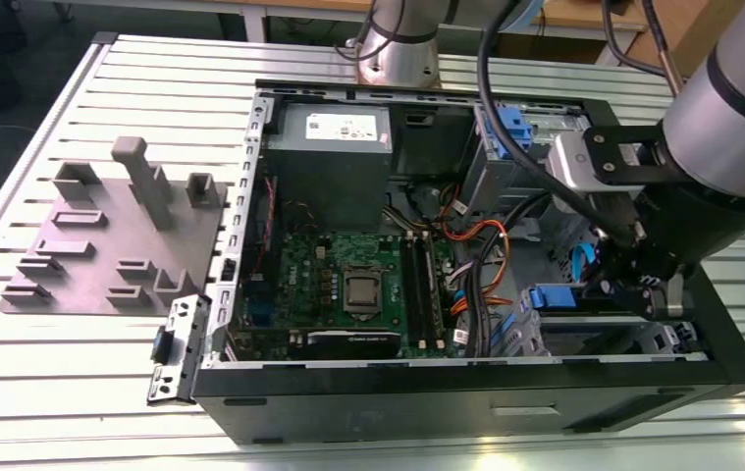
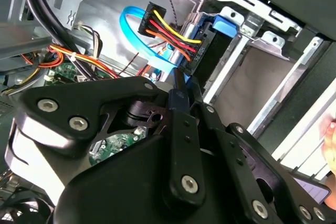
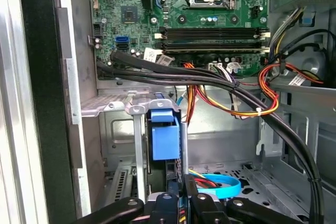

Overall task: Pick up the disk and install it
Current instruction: 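Insert the second disk wire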

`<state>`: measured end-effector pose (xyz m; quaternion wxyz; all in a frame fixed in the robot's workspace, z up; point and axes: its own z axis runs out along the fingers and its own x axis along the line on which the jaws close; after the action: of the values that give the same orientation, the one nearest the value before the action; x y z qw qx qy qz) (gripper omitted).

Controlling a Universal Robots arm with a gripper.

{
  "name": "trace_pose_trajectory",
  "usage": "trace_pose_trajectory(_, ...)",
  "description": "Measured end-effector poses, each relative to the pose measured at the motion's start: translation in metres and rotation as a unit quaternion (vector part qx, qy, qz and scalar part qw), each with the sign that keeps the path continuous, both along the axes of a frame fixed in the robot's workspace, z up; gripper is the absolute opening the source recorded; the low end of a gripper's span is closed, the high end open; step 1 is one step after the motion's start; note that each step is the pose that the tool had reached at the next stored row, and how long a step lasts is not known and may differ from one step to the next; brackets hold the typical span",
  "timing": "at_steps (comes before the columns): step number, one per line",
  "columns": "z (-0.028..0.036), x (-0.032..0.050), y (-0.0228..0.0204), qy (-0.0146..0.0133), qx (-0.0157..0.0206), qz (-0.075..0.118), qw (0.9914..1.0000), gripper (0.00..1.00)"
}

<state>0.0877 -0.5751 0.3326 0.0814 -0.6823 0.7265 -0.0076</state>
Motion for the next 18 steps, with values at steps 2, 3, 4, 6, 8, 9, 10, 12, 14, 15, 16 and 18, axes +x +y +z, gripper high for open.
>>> trace_pose_trajectory(2, -0.0009, 0.0000, -0.0004, 0.0000, 0.0000, 0.000, 1.00000, 0.16)
trace_pose_trajectory(3, -0.0012, 0.0000, -0.0005, 0.0000, 0.0000, 0.000, 1.00000, 0.16)
trace_pose_trajectory(4, -0.0016, 0.0000, -0.0005, -0.0001, 0.0003, 0.000, 1.00000, 0.16)
trace_pose_trajectory(6, -0.0029, 0.0000, -0.0005, 0.0000, 0.0009, 0.000, 1.00000, 0.16)
trace_pose_trajectory(8, -0.0045, 0.0000, -0.0006, 0.0000, 0.0012, 0.000, 1.00000, 0.16)
trace_pose_trajectory(9, -0.0055, 0.0000, -0.0006, 0.0000, 0.0013, 0.000, 1.00000, 0.16)
trace_pose_trajectory(10, -0.0064, 0.0000, -0.0007, 0.0000, 0.0012, 0.000, 1.00000, 0.16)
trace_pose_trajectory(12, -0.0078, 0.0000, -0.0008, 0.0000, 0.0010, 0.000, 1.00000, 0.16)
trace_pose_trajectory(14, -0.0084, 0.0000, -0.0008, 0.0000, 0.0016, 0.000, 1.00000, 0.16)
trace_pose_trajectory(15, -0.0086, 0.0000, -0.0007, 0.0000, 0.0018, 0.000, 1.00000, 0.16)
trace_pose_trajectory(16, -0.0087, 0.0000, -0.0007, 0.0000, 0.0018, 0.000, 1.00000, 0.16)
trace_pose_trajectory(18, -0.0089, 0.0001, -0.0006, 0.0000, 0.0022, 0.000, 1.00000, 0.16)
